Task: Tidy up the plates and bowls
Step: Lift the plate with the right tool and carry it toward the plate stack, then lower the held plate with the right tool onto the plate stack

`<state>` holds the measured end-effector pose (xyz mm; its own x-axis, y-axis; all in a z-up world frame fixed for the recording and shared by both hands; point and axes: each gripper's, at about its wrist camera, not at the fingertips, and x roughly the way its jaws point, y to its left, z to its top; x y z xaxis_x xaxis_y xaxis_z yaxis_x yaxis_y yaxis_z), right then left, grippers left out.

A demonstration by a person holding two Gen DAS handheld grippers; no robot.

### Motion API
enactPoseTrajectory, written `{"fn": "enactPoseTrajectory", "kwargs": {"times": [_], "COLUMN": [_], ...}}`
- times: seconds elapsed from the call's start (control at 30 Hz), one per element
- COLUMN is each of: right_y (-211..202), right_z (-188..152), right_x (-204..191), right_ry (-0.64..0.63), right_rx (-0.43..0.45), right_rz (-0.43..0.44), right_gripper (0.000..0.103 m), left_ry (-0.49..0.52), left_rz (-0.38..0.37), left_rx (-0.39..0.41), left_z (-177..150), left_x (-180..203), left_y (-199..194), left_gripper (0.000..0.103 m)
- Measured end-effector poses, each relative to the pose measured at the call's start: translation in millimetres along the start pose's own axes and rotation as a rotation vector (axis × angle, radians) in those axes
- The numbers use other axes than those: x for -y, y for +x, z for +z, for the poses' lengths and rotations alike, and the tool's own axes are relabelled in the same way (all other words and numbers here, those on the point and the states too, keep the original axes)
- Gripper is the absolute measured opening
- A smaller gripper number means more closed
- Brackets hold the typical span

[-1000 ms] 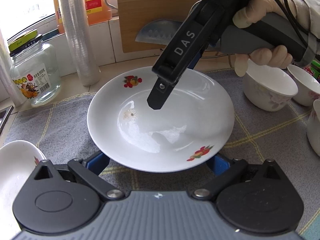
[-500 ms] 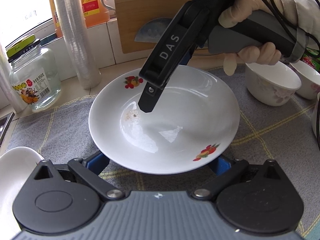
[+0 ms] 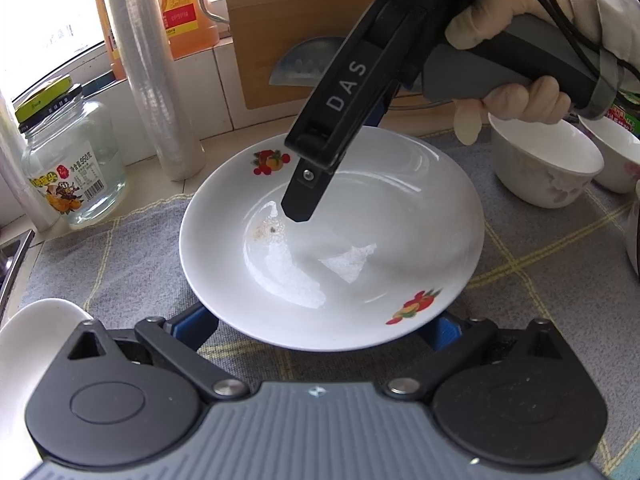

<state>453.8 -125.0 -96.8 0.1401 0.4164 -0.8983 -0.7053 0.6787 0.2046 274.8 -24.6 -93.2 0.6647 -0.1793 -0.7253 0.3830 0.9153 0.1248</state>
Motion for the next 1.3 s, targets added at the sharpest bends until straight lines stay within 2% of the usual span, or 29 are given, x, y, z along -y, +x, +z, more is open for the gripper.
{"fn": "enactPoseTrajectory", "kwargs": {"times": [0.67, 1.3], "right_y": [-35, -47], "right_z": [-10, -2], "right_x": [-36, -108], "right_ry": [-0.045, -0.14], "right_rx": [0.035, 0.065], "right_rz": [0.007, 0.035], "right_gripper": [0.102, 0.102], "left_ry": [-0.038, -0.105], "left_rz": [-0.012, 0.051], "left_rx": [0.002, 0.005], "left_z": [-6, -34], "left_x": [-1, -20], "left_y": [-36, -95], "left_gripper": [0.102, 0.102]}}
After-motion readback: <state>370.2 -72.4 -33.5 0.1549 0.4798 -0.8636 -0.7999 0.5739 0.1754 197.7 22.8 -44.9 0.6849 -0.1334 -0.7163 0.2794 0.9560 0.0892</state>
